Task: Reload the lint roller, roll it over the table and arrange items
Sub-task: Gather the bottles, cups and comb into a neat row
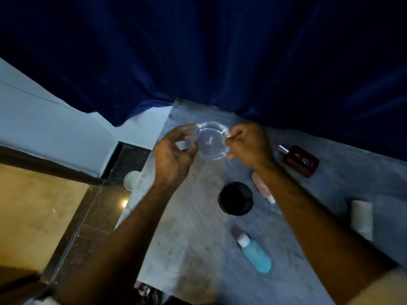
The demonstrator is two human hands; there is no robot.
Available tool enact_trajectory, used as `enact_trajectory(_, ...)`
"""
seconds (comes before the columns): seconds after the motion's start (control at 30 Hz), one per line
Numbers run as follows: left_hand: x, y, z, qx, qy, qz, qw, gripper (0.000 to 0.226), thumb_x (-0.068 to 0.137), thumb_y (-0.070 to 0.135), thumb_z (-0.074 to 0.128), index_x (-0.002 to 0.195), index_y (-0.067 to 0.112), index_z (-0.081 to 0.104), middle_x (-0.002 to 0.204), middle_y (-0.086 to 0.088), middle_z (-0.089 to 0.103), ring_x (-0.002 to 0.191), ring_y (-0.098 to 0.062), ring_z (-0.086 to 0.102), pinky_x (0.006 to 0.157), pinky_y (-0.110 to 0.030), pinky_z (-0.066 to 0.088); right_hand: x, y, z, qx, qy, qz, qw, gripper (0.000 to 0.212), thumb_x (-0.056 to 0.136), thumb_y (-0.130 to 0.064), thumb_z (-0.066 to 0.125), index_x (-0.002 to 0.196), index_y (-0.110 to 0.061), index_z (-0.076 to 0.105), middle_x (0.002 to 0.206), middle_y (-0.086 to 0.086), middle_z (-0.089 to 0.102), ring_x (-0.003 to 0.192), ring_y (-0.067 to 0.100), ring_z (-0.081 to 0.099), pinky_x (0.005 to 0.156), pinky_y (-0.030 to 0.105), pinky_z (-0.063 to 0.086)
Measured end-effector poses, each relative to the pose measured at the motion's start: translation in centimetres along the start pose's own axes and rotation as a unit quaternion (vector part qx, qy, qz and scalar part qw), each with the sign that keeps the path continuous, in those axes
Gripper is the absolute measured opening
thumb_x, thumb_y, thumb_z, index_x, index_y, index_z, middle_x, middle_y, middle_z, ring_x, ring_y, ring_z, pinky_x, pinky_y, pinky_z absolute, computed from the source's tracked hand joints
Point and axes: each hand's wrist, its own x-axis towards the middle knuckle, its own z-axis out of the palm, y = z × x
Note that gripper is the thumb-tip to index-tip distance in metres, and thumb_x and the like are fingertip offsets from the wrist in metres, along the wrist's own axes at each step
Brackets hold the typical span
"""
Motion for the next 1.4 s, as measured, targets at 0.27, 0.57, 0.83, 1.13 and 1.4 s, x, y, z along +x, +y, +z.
enact_trajectory(0.27,8.3,-9.7,1.2,0.097,-0.061,-0.075,0.991,0.031,0.085,0.001,0.078,0.114,0.013,0.078,0.097,0.008,0.073,0.079,0.009,0.069,0.07,0.007,0.044,9.2,0.3,9.3,-0.145,-0.024,0.099,0.984,0.018,0.074,-0.018,0.069,0.087,-0.006,0.074,0.095,0.014,0.078,0.095,0.028,0.075,0.085,0.039,0.063)
enact_trajectory(0.57,11.8,-11.5,2.6,0.098,-0.07,-0.037,0.992,0.013,0.088,0.015,0.074,0.1,0.019,0.078,0.094,0.007,0.077,0.077,0.006,0.067,0.068,0.0,0.048,13.0,0.2,10.5,-0.148,0.015,0.101,0.984,0.015,0.075,-0.018,0.072,0.087,-0.009,0.074,0.099,0.011,0.078,0.098,0.026,0.073,0.084,0.031,0.058)
enact_trajectory(0.83,12.9,-11.9,2.6,0.067,-0.063,-0.014,0.996,0.025,0.089,0.003,0.071,0.111,0.012,0.08,0.104,0.001,0.08,0.094,-0.013,0.075,0.087,-0.013,0.057,13.4,0.5,10.7,-0.111,0.021,0.085,0.99,0.015,0.079,-0.019,0.072,0.088,-0.007,0.075,0.095,0.012,0.079,0.096,0.028,0.074,0.088,0.039,0.061)
enact_trajectory(1.13,13.5,-13.0,3.0,0.031,-0.072,-0.045,0.996,0.024,0.09,0.003,0.072,0.111,0.012,0.079,0.1,-0.009,0.079,0.094,-0.028,0.076,0.094,-0.046,0.063,13.6,0.9,10.8,-0.09,0.023,0.089,0.992,0.015,0.081,-0.023,0.074,0.088,-0.009,0.074,0.091,0.011,0.079,0.091,0.027,0.076,0.088,0.042,0.061)
enact_trajectory(1.4,7.6,-10.1,1.3,-0.063,-0.034,-0.033,0.997,0.03,0.091,-0.002,0.066,0.117,0.011,0.074,0.106,0.01,0.074,0.095,0.009,0.069,0.087,-0.014,0.057,7.1,0.6,3.0,-0.116,0.05,-0.035,0.991,0.032,0.096,-0.037,0.061,0.087,-0.008,0.072,0.085,0.012,0.077,0.086,0.033,0.073,0.085,0.048,0.057)
